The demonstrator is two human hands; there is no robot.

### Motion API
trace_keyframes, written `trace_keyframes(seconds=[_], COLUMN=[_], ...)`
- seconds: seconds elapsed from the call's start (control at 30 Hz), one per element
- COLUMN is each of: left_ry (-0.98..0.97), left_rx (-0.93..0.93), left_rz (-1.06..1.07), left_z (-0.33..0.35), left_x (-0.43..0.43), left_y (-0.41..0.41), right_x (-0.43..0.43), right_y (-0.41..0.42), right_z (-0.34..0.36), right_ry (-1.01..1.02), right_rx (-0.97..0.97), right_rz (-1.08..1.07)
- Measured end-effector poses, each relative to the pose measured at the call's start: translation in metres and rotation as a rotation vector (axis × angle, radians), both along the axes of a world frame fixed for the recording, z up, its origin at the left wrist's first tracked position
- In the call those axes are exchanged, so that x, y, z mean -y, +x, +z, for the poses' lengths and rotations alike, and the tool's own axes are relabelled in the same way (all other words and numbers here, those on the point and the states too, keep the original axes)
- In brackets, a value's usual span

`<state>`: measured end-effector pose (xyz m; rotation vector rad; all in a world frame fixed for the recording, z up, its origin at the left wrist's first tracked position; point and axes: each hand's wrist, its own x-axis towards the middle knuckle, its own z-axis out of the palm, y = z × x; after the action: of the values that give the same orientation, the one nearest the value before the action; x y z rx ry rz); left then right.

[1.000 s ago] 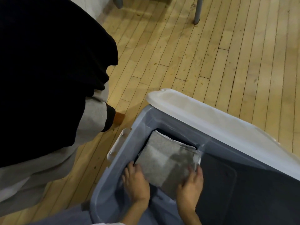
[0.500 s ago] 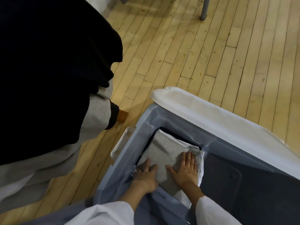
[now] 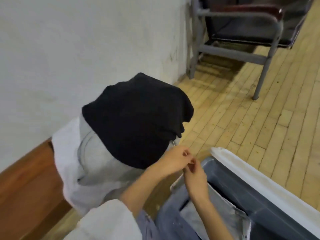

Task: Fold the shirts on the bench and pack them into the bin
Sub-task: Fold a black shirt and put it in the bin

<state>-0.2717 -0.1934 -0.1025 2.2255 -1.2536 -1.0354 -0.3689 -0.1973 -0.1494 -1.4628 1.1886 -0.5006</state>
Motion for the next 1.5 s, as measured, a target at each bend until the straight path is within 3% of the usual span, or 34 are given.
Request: trace_keyframes(seconds=[0.1, 0.17, 0.23, 0.33, 0.4, 0.5, 0.6, 0.67, 0.77, 0.93, 1.07, 1.17, 1.33, 1.5], left_ry=[-0.293, -0.413, -0.479, -0.512, -0.511, -0.519, -0.483, -0.458, -0.397, -0.523, -0.499, -0.527, -0.779, -0.761], left_rx=[-0.22, -0.264, -0.345, -0.691, -0.806, -0.793, -0.774, -0.809, -0.848, -1.057, -1.045, -0.96, -0.821, -0.71], left_rz=[0.419, 0.659, 0.875, 1.181, 1.242, 1.187, 1.123, 1.11, 1.077, 0.999, 0.938, 1.067, 1.335, 1.555], left_z=[0.077, 0.102, 0.107, 0.097, 0.087, 0.079, 0.075, 0.076, 0.083, 0.118, 0.144, 0.157, 0.158, 0.134], left_x=[-0.05, -0.083, -0.11, -0.138, -0.147, -0.153, -0.154, -0.156, -0.153, -0.158, -0.197, -0.232, -0.321, -0.448], left_y=[0.058, 0.1, 0.138, 0.172, 0.176, 0.178, 0.183, 0.189, 0.192, 0.194, 0.204, 0.202, 0.222, 0.227], right_x=[-0.003, -0.009, -0.019, -0.038, -0.049, -0.059, -0.062, -0.063, -0.066, -0.085, -0.12, -0.163, -0.258, -0.389], right_y=[0.059, 0.101, 0.141, 0.194, 0.214, 0.229, 0.232, 0.233, 0.229, 0.222, 0.223, 0.231, 0.255, 0.275], right_z=[0.063, 0.096, 0.121, 0.134, 0.123, 0.103, 0.096, 0.1, 0.122, 0.158, 0.184, 0.198, 0.207, 0.17], right_ry=[-0.14, -0.18, -0.2, -0.286, -0.393, -0.668, -0.789, -0.667, -0.331, 0.092, 0.121, 0.108, 0.144, 0.28], right_rx=[0.113, 0.127, 0.14, 0.079, -0.066, -0.358, -0.452, -0.333, -0.002, 0.231, 0.247, 0.21, 0.192, 0.12], right_rz=[0.109, 0.184, 0.27, 0.432, 0.548, 0.637, 0.606, 0.528, 0.395, 0.59, 0.775, 0.854, 0.916, 1.005])
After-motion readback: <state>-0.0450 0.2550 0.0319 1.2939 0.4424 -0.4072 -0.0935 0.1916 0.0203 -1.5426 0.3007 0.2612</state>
